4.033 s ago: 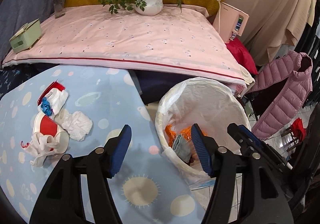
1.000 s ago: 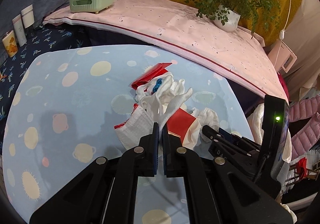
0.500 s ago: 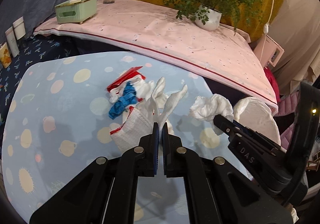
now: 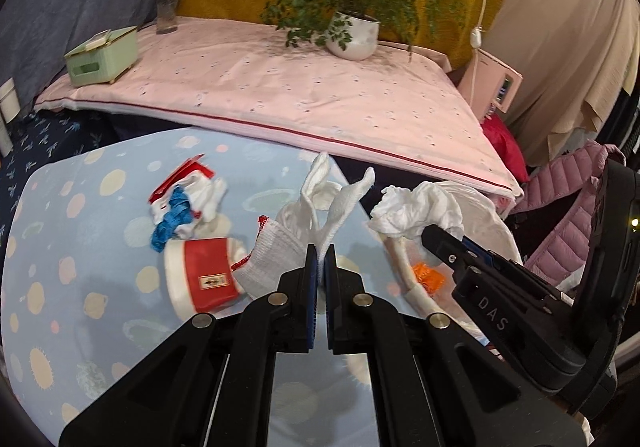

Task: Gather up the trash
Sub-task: 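Carry the glove and tissue over the bin with both grippers, then open both grippers over the bin to drop glove and tissue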

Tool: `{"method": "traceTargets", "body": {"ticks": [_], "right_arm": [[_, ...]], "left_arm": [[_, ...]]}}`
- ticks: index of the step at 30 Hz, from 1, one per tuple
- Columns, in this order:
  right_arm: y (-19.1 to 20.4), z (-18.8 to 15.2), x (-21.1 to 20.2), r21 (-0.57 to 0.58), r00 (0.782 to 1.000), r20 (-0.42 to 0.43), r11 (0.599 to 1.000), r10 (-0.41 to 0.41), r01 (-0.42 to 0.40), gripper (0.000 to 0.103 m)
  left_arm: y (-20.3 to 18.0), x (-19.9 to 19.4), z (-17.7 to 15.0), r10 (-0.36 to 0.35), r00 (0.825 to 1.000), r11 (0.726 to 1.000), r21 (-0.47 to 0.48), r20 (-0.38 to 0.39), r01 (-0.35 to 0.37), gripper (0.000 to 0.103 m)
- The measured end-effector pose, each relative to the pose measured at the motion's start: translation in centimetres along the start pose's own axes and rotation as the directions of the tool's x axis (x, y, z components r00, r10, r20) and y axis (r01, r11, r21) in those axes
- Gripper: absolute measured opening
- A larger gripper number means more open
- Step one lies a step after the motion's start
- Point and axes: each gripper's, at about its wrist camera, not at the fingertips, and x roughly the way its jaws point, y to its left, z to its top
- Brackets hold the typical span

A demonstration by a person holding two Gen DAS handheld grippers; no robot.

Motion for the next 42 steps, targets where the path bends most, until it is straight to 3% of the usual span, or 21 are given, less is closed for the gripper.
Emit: {"method": "traceTargets", "body": {"ticks": [14, 28, 30, 31, 33, 42], "right_arm": [[-8.2, -0.4, -2.6, 0.134, 0.996, 0.036, 0.988, -0.077, 0.071, 0.014], [-14.5, -1.4, -3.4, 0.233, 0.990, 0.033, 0.964, -0.137, 0.125, 0.014], [-15.0, -1.5, -3.4, 0.241, 0.990, 0.031, 0.962, -0.141, 0.129, 0.014], [-15.2, -1.5, -3.3, 0.244, 0.989, 0.030, 0.961, -0.143, 0.131, 0.014], [-15.5, -1.6, -3.2, 0.248, 0.989, 0.026, 0.960, -0.144, 0.133, 0.014], [-15.1, -1.6, -2.6, 0.239, 0.990, 0.016, 0.962, -0.142, 0.134, 0.014]], "left_arm": [[-8.1, 2.1, 0.2, -0.095, 0.994, 0.988, 0.120, -0.050, 0.100, 0.003], [-14.5, 5.4, 0.2, -0.190, 0.975, 0.961, 0.180, -0.116, 0.209, 0.004], [-14.9, 5.6, 0.2, -0.194, 0.975, 0.960, 0.184, -0.112, 0.212, 0.012], [-15.0, 5.7, 0.2, -0.188, 0.976, 0.961, 0.183, -0.113, 0.206, 0.028], [-14.9, 5.9, 0.2, -0.172, 0.980, 0.966, 0.175, -0.102, 0.188, 0.042], [-13.6, 6.2, 0.1, -0.121, 0.988, 0.977, 0.167, -0.096, 0.135, 0.042]]}}
